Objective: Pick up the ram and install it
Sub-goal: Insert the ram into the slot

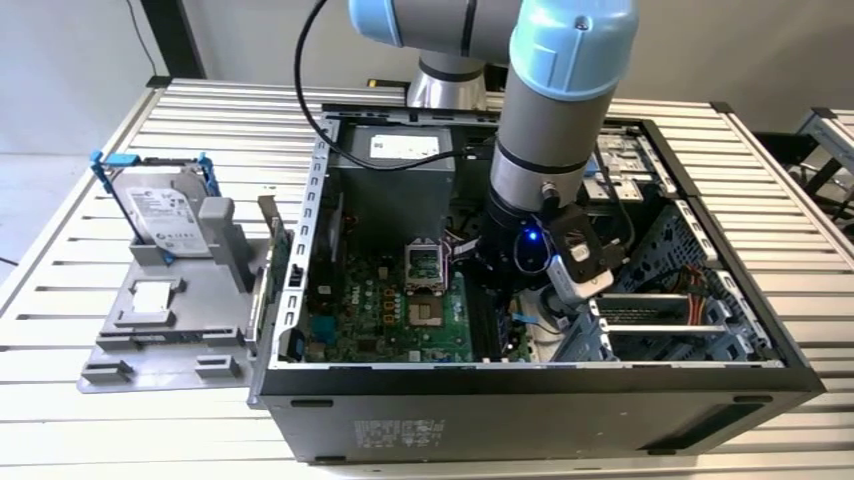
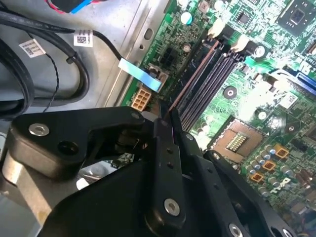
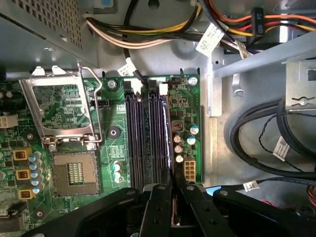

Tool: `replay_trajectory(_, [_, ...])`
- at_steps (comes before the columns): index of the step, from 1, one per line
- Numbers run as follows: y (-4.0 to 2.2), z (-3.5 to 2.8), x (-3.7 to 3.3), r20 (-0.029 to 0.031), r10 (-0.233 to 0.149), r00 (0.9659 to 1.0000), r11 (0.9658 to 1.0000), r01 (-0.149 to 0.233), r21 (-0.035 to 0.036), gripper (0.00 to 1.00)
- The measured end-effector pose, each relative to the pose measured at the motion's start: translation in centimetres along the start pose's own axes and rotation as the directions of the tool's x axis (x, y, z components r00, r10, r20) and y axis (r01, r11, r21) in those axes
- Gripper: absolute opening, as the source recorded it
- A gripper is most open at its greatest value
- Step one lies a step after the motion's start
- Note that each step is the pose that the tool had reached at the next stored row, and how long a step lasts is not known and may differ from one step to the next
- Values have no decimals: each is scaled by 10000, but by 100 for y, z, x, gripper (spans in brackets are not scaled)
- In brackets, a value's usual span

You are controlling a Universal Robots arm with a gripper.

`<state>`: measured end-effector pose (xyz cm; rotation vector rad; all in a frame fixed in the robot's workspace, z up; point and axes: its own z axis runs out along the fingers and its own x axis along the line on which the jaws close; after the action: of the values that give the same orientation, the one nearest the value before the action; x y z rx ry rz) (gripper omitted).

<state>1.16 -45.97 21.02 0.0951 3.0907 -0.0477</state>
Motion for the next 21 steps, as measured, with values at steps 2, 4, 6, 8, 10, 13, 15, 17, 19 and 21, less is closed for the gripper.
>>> replay_trajectory(2, [0,0,0,-12,-1,10000,10000,1,1,0])
replay_trajectory(4, [-1,-1,0,-25,-3,10000,10000,3,9,100])
replay_trajectory(6, [-3,-10,-2,-31,-1,10000,10000,0,-14,100])
replay_trajectory(8, [-6,-91,-6,-35,98,9999,10000,-98,-15,100])
replay_trajectory(10, [-9,-182,-10,-36,98,9999,10000,-98,-15,100])
replay_trajectory(13, [2,-315,-16,-35,96,9999,10000,-96,-17,100])
replay_trajectory(15, [14,-368,-19,-34,66,10000,10000,-66,-16,100])
replay_trajectory(17, [14,-367,-18,-34,67,10000,10000,-67,-19,0])
replay_trajectory(19, [13,-367,-18,-35,67,10000,10000,-67,-20,0])
replay_trajectory(21, [13,-367,-18,-37,67,10000,10000,-67,-19,0])
